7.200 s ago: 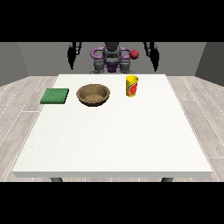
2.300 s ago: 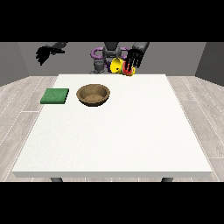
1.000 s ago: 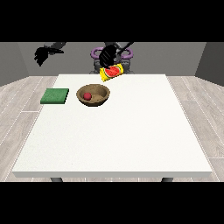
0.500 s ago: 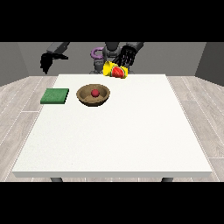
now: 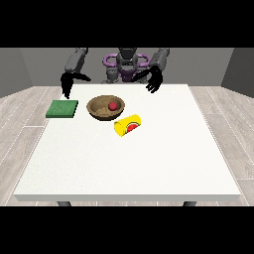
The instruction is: Pick the cup and pour the ball into the bowl, then pick the bowl and place it on the pad
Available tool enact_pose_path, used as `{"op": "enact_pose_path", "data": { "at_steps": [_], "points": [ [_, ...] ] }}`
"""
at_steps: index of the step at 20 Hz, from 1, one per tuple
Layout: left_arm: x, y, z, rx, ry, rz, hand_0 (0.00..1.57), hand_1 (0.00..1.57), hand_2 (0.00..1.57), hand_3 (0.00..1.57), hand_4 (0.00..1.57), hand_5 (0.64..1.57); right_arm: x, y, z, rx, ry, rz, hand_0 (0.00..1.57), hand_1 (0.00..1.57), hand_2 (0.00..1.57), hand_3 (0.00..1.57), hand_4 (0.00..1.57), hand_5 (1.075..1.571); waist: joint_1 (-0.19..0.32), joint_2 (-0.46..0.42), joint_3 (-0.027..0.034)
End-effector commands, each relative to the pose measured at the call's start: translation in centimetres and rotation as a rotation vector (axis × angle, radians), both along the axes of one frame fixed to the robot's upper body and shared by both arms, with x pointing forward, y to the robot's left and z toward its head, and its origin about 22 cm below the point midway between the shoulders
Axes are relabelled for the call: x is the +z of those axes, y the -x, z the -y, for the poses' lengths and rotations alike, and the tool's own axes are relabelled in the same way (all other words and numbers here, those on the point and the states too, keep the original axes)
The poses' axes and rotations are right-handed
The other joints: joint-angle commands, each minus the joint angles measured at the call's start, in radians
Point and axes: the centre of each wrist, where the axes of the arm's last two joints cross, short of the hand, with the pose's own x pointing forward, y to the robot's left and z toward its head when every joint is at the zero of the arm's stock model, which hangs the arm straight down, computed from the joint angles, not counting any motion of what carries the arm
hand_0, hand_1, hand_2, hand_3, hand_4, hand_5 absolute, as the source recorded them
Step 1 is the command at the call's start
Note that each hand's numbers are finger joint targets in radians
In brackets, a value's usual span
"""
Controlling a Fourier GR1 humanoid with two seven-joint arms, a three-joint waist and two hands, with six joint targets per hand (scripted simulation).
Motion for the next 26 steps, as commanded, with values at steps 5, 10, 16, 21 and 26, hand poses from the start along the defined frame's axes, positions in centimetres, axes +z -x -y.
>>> {"op": "enact_pose_path", "data": {
  "at_steps": [5, 10, 16, 21, 26],
  "points": [
    [-3.0, 3.0, -2.9, -0.224, 0.228, 0.039, 0.00, 0.00, 0.00, 0.00, 0.00, 1.563, -1.5, -1.5, -5.8, -0.141, -0.062, -0.030, 0.00, 0.00, 0.00, 0.00, 0.31, 1.569, 0.116, 0.026, 0.0130],
    [-0.3, 1.8, -5.9, -0.221, 0.228, 0.074, 0.00, 0.00, 0.00, 0.00, 0.00, 1.564, -2.0, -2.9, -4.1, -0.165, -0.072, -0.004, 0.00, 0.00, 0.00, 0.00, 0.29, 1.567, 0.098, 0.056, 0.0140],
    [-0.5, 2.7, -9.1, -0.214, 0.236, 0.086, 0.00, 0.00, 0.00, 0.00, 0.00, 1.566, -3.2, -3.1, -2.9, -0.156, -0.056, -0.011, 0.00, 0.00, 0.00, 0.00, 0.19, 1.563, 0.096, 0.071, 0.0140],
    [1.5, 2.2, -7.8, -0.221, 0.232, 0.145, 0.00, 0.00, 0.00, 0.00, 0.00, 1.566, -3.3, -4.4, -4.4, -0.139, -0.059, 0.012, 0.00, 0.00, 0.00, 0.00, 0.09, 1.563, 0.087, 0.123, 0.0142],
    [4.1, 2.6, -7.4, -0.251, 0.213, 0.147, 0.00, 0.00, 0.00, 0.00, 0.00, 1.566, -5.1, -4.0, -6.0, -0.148, -0.098, 0.010, 0.00, 0.00, 0.00, 0.00, 0.14, 1.565, 0.124, 0.133, 0.0146]
  ]
}}
